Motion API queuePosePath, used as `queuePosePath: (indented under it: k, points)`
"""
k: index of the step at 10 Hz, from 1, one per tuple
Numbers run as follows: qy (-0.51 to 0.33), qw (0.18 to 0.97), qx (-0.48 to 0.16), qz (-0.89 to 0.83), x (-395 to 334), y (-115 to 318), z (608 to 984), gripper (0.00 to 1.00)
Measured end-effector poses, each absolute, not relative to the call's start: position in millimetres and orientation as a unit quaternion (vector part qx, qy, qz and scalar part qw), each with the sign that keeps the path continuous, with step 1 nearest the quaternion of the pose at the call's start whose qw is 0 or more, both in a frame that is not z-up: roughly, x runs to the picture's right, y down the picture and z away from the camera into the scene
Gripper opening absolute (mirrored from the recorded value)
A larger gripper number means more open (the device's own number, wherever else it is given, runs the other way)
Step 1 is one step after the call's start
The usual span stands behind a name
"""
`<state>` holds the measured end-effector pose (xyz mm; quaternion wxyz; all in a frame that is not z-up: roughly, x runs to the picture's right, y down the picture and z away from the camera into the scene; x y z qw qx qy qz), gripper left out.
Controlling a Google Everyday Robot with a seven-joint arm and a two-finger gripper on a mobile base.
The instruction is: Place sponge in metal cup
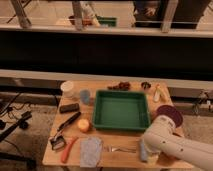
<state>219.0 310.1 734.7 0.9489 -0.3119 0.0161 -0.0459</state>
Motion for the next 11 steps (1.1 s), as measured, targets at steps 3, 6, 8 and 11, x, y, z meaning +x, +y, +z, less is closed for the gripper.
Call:
queuePosePath:
  k: [3,6,8,11]
  points:
    - [0.027,0.948,-0.315,-0.037,220,311,739,0.8]
    - [0.022,0.944,-0.328,-0.022,228,315,744,0.8]
    - [0.013,0.941,-0.338,-0.006,235,317,747,0.8]
    - [0.0,0.937,-0.349,0.013,241,320,751,0.8]
